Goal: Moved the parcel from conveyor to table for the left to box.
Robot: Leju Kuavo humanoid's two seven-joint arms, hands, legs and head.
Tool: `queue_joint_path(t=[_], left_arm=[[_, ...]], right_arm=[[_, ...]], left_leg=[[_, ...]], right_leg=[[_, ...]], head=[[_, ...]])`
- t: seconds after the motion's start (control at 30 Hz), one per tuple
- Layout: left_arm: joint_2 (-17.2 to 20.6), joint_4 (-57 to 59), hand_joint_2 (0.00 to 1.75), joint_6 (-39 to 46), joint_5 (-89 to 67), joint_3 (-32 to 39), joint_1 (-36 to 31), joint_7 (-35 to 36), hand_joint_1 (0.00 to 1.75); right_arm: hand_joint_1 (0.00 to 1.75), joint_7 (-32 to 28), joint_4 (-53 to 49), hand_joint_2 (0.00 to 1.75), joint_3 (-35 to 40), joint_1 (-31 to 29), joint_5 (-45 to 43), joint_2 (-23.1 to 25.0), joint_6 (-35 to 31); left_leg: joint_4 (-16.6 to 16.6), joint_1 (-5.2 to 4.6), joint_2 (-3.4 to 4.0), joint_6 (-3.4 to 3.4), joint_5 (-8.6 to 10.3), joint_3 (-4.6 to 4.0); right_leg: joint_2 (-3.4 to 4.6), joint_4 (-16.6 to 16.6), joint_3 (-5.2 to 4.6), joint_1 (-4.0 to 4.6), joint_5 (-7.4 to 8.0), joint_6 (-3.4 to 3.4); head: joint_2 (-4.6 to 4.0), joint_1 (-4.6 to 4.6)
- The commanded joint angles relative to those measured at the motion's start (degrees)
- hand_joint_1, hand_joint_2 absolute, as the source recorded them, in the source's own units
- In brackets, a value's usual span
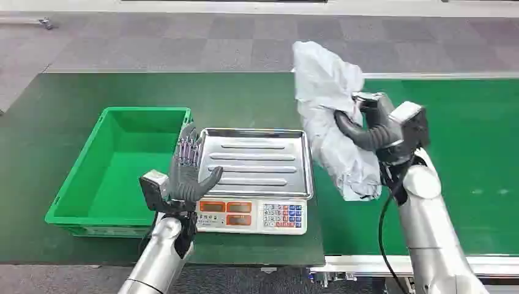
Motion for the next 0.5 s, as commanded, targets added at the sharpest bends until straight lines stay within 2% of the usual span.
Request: queue_joint_path(t=[0.03,0.13,0.23,0.37,0.5], left_arm=[[0.8,2.8,1.75,3.6,3.5,-4.0,-2.0,0.2,0.0],[0.7,2.0,1.75,5.6,4.0,-3.9,-1.8,0.2,0.0],[0.7,2.4,1.75,6.7,5.4,-3.5,-2.3,0.2,0.0],[1.0,3.9,1.75,6.2,5.9,-3.9,-3.6,0.2,0.0],[1.2,7.6,1.75,4.1,6.2,-5.1,-6.0,0.2,0.0]], right_arm=[[1.75,4.5,31.1,1.75,22.2,-17.6,-3.7,7.0,3.3],[1.75,6.9,37.5,1.75,25.4,-19.1,-4.3,9.0,1.8],[1.75,11.1,43.8,1.75,30.9,-20.1,0.3,10.8,-1.8],[1.75,11.5,47.1,1.75,32.9,-20.4,1.3,12.0,-2.0],[1.75,14.3,50.4,1.75,35.0,-20.6,2.8,13.2,-2.7]], left_leg=[[-0.1,0.03,0.43,-0.01,-0.05,0.22],[-0.1,0.04,0.35,-0.02,-0.05,0.18],[0.0,0.06,0.23,-0.02,-0.05,0.17],[0.0,0.06,0.04,-0.01,-0.01,0.09],[0.0,0.05,-0.02,-0.01,-0.01,0.07]], right_leg=[[0.43,-0.1,0.06,0.04,0.08,-0.07],[0.36,0.0,0.05,0.05,0.05,-0.07],[0.25,0.0,0.07,0.07,0.03,-0.06],[0.09,0.0,0.06,0.07,0.02,-0.06],[0.04,0.0,0.04,0.05,0.0,-0.07]], head=[[0.0,-0.02],[0.0,-0.02],[0.0,-0.02],[0.0,-0.02],[0.0,-0.04]])
